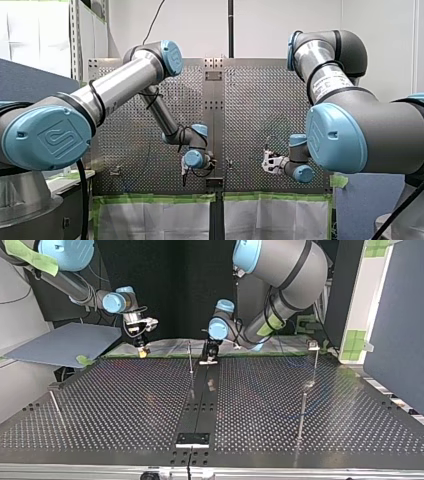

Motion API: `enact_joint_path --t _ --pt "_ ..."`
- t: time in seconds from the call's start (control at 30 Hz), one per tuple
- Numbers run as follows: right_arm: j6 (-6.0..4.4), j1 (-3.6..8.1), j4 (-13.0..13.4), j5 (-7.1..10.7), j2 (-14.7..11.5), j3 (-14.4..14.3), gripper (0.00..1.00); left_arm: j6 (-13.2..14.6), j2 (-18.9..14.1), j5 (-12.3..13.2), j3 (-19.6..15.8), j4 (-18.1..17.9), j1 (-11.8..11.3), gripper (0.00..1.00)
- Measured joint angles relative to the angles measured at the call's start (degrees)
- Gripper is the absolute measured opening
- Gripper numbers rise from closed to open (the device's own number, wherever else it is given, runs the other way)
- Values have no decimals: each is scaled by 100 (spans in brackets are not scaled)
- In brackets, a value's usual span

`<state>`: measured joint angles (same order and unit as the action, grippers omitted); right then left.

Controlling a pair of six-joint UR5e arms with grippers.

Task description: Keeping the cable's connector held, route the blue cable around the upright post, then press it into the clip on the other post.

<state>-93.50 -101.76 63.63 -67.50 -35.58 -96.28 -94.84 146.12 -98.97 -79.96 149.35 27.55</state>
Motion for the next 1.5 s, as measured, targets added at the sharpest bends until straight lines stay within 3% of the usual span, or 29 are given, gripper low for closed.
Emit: enact_joint_path --t 0.23,0.77,1.5 --pt "-9 6 -23 15 1 0 0 230 -24 -27 -38 334 133 100" --pt "-37 20 -29 145 16 1 0 248 -43 -274 -292 1052 399 100" --pt "-13 19 -75 155 35 0 0 230 -484 -618 -372 1099 731 100"
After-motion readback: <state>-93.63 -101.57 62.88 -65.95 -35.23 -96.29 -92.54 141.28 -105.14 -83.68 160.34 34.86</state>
